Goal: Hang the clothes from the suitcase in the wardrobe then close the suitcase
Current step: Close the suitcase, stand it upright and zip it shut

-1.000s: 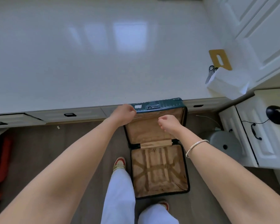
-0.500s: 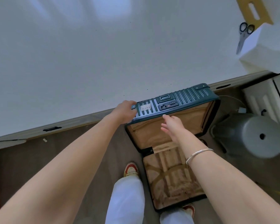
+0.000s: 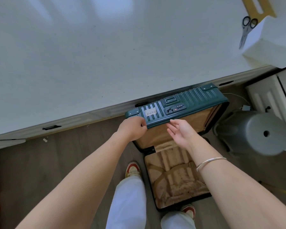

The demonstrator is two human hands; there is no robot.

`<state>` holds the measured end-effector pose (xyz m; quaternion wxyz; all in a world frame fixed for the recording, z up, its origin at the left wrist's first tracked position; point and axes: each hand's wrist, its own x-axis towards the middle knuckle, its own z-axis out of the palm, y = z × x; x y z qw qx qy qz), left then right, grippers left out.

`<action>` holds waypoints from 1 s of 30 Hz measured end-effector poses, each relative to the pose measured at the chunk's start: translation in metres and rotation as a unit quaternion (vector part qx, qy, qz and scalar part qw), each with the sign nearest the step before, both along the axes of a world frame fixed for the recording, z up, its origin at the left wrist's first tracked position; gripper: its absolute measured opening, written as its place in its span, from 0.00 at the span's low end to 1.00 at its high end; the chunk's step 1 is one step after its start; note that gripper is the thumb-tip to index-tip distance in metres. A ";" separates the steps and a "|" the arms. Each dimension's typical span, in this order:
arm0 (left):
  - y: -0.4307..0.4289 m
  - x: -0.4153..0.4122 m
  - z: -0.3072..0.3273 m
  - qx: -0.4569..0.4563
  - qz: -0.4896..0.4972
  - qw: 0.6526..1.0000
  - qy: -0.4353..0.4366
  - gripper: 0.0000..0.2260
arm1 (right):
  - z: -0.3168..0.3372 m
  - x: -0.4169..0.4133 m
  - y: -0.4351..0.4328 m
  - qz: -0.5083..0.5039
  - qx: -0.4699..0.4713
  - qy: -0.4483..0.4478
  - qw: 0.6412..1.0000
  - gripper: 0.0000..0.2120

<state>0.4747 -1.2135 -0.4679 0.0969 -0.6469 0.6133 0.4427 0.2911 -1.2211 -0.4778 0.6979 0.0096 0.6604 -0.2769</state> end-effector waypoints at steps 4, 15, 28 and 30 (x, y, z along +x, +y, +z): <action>0.031 -0.023 0.010 -0.027 0.037 0.999 0.004 0.09 | 0.010 -0.025 0.032 0.018 0.002 0.020 1.000 0.21; 0.170 -0.101 0.026 -0.179 0.130 0.972 -0.074 0.25 | 0.048 -0.105 0.175 0.018 0.035 -0.025 0.999 0.31; 0.316 -0.133 -0.024 -0.069 0.330 0.935 0.107 0.14 | -0.019 -0.152 0.321 0.031 0.072 0.001 0.997 0.28; 0.332 -0.132 -0.034 -0.059 0.330 0.935 0.115 0.13 | -0.031 -0.145 0.336 0.036 0.068 0.009 0.997 0.31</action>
